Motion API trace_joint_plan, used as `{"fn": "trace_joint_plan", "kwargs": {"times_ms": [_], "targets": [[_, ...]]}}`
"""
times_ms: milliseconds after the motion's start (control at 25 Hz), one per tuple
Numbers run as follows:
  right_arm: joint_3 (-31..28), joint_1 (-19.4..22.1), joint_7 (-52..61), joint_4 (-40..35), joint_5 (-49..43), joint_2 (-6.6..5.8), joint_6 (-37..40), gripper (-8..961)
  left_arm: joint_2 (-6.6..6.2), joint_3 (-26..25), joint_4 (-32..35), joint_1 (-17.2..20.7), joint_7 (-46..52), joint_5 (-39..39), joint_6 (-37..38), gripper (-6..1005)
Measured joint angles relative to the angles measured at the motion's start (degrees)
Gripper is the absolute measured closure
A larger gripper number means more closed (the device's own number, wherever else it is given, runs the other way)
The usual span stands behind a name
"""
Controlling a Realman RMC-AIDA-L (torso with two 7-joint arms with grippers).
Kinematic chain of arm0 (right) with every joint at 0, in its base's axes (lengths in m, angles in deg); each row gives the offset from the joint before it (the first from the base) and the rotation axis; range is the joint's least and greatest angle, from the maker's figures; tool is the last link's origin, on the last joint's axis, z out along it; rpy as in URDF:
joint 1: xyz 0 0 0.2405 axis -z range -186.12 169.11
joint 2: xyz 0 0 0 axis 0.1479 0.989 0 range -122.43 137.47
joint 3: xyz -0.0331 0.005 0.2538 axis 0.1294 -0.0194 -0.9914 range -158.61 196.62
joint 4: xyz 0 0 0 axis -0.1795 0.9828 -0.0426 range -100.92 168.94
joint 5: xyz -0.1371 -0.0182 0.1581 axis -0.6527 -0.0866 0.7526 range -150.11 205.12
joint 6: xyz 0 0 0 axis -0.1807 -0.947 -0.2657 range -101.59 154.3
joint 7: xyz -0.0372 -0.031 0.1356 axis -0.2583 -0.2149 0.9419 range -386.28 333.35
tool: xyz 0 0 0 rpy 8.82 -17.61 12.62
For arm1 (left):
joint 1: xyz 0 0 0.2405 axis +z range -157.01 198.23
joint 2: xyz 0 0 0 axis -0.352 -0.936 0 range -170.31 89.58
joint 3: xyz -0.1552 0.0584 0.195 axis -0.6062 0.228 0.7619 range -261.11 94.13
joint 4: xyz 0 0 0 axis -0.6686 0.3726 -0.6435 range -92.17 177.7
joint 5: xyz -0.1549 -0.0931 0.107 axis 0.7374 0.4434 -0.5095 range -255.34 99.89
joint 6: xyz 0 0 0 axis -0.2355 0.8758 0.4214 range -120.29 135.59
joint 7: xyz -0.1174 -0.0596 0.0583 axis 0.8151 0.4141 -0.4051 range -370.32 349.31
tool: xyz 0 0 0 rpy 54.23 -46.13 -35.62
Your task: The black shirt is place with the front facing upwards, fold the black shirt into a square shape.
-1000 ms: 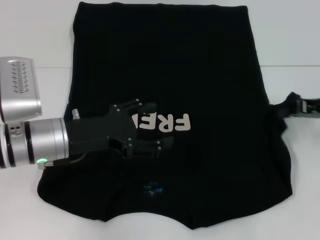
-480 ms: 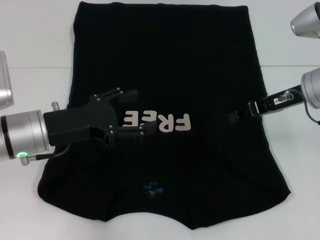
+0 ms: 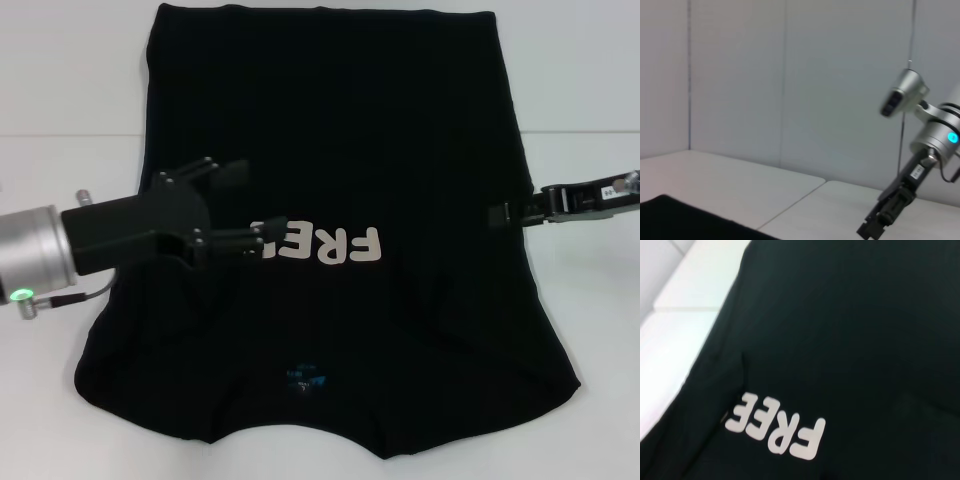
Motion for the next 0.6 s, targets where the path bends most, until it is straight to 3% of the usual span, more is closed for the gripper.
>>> {"fn": "trace_joint_plan", "kwargs": {"times_ms": [200,320,520,600], "targets": [[-3.6,5.0,-8.8,0.3,10.9,0.76,2.2,385,-3.4,-1.0,0.2,1.8,6.4,-0.3,2.8,52],[-4.2,8.3,-18.6,2.3,20.8,1.77,3.6,266,-5.2,-1.0,0.3,3.9,9.3,-0.6,4.2,52],[-4.1,9.5,-29.3,8.5,26.8,2.42,3.7,23,-6.44,-2.8,3.8,7.6,15.8,-4.4,4.3,52],[-4.0,8.9,-30.3,9.6,26.9,2.73,2.8,23,-6.19,-4.3,5.7,8.8,17.6,-7.6,4.3,52]]}}
